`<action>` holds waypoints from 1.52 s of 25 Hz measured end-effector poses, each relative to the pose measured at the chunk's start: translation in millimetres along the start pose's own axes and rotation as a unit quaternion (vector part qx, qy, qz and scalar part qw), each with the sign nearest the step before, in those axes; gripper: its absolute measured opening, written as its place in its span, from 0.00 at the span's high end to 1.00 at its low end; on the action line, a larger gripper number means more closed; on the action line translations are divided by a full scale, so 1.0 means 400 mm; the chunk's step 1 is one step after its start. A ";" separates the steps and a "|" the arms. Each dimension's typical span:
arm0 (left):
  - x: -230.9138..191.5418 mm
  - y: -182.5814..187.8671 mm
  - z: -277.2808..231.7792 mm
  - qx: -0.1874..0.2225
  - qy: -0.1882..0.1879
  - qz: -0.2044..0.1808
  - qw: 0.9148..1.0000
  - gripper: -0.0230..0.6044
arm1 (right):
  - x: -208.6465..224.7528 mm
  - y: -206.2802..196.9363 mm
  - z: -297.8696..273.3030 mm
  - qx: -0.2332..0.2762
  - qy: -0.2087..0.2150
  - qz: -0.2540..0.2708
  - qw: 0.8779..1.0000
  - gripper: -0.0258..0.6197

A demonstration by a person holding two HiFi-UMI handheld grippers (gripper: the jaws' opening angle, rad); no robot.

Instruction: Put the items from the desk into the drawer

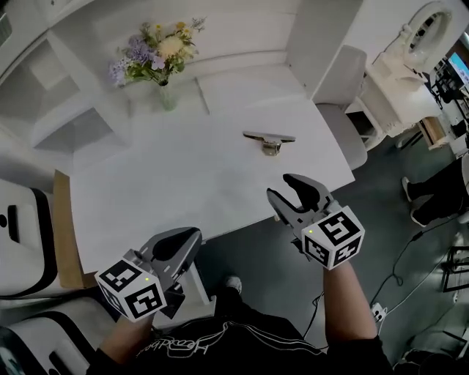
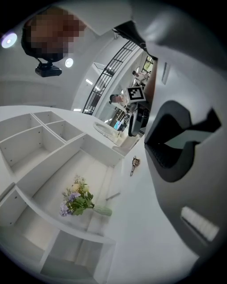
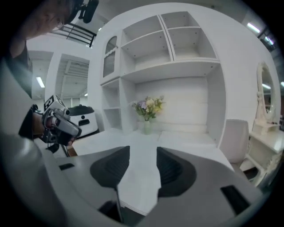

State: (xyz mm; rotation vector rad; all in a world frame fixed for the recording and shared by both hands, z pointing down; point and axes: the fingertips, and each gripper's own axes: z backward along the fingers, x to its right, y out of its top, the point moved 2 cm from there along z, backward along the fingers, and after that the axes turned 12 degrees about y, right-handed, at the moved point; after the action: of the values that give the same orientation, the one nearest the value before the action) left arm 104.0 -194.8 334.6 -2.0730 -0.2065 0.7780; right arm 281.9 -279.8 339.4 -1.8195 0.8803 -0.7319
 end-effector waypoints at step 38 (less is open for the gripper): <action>-0.128 -0.081 -0.070 -0.039 0.088 0.025 0.995 0.95 | 0.401 -0.235 -0.279 -0.304 -0.100 0.404 0.857 0.94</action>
State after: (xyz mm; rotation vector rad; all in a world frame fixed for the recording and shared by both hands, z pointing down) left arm 84.9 -216.3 394.8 -2.2148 -0.0891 0.6201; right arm 307.4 -439.5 483.8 -1.7384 1.7005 0.3124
